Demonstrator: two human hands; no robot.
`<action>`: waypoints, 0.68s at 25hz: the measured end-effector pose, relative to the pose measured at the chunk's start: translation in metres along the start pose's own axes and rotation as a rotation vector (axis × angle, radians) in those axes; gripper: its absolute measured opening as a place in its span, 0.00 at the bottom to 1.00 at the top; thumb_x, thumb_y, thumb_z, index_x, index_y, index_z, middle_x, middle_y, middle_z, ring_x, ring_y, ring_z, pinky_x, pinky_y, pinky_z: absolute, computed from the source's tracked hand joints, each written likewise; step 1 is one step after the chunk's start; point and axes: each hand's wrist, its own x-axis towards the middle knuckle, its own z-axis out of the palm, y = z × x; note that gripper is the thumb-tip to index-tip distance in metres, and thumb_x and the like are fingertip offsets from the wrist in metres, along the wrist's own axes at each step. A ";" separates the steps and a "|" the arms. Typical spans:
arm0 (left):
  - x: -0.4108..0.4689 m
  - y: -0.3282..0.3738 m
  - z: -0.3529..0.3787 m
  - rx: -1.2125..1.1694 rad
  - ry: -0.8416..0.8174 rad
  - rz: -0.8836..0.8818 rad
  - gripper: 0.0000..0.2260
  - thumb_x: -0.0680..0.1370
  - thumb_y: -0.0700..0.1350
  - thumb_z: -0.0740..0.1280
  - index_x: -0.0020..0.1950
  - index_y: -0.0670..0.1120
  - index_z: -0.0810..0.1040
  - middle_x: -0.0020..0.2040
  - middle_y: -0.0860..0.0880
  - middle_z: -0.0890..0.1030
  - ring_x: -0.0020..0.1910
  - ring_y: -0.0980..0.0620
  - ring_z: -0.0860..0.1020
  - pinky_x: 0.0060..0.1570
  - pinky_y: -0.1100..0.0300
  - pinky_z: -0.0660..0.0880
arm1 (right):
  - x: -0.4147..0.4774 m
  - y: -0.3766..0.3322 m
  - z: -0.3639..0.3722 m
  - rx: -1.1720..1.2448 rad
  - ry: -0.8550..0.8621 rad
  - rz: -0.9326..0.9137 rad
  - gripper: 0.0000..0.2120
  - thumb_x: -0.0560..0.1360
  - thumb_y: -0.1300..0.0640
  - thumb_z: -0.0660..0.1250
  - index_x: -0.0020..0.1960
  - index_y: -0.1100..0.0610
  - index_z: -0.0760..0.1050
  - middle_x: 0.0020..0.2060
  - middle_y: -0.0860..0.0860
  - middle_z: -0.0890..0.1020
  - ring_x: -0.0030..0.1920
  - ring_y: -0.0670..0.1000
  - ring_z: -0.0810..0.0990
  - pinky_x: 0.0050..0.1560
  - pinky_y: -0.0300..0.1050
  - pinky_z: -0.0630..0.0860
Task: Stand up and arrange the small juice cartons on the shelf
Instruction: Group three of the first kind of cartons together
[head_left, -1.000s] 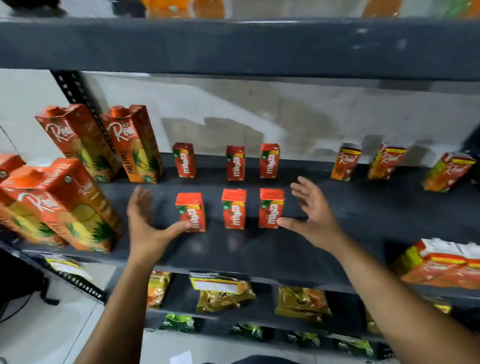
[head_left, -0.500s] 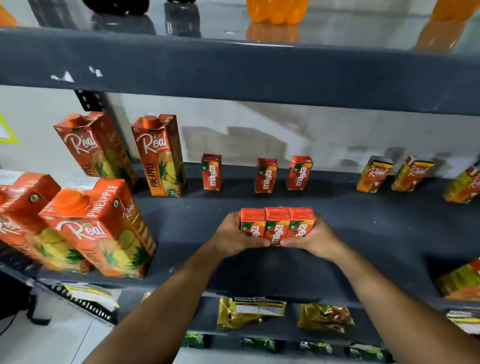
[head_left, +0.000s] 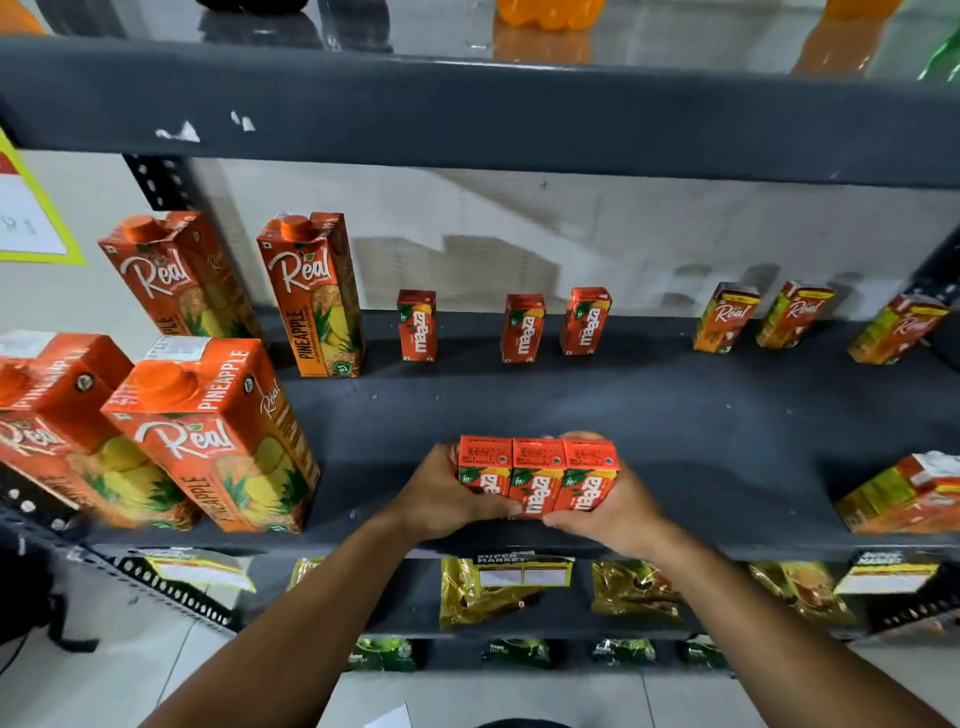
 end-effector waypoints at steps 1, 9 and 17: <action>-0.003 0.000 0.000 0.000 0.006 -0.015 0.21 0.64 0.37 0.80 0.55 0.43 0.81 0.50 0.46 0.85 0.52 0.48 0.83 0.55 0.49 0.79 | -0.002 -0.002 0.001 -0.034 -0.016 0.001 0.40 0.51 0.51 0.82 0.57 0.32 0.68 0.48 0.36 0.82 0.48 0.41 0.82 0.42 0.34 0.77; -0.010 0.001 0.003 -0.009 0.018 -0.019 0.19 0.64 0.36 0.80 0.51 0.49 0.80 0.45 0.53 0.86 0.48 0.53 0.84 0.43 0.65 0.78 | -0.003 -0.002 0.001 -0.109 0.010 -0.001 0.40 0.49 0.46 0.81 0.55 0.29 0.66 0.47 0.36 0.82 0.48 0.38 0.81 0.41 0.33 0.77; -0.016 0.002 0.007 -0.008 0.074 -0.039 0.23 0.61 0.40 0.82 0.53 0.48 0.81 0.48 0.51 0.86 0.50 0.53 0.83 0.49 0.57 0.79 | -0.005 -0.011 0.001 -0.126 -0.016 -0.047 0.45 0.55 0.58 0.84 0.57 0.27 0.64 0.53 0.42 0.80 0.51 0.42 0.81 0.44 0.37 0.79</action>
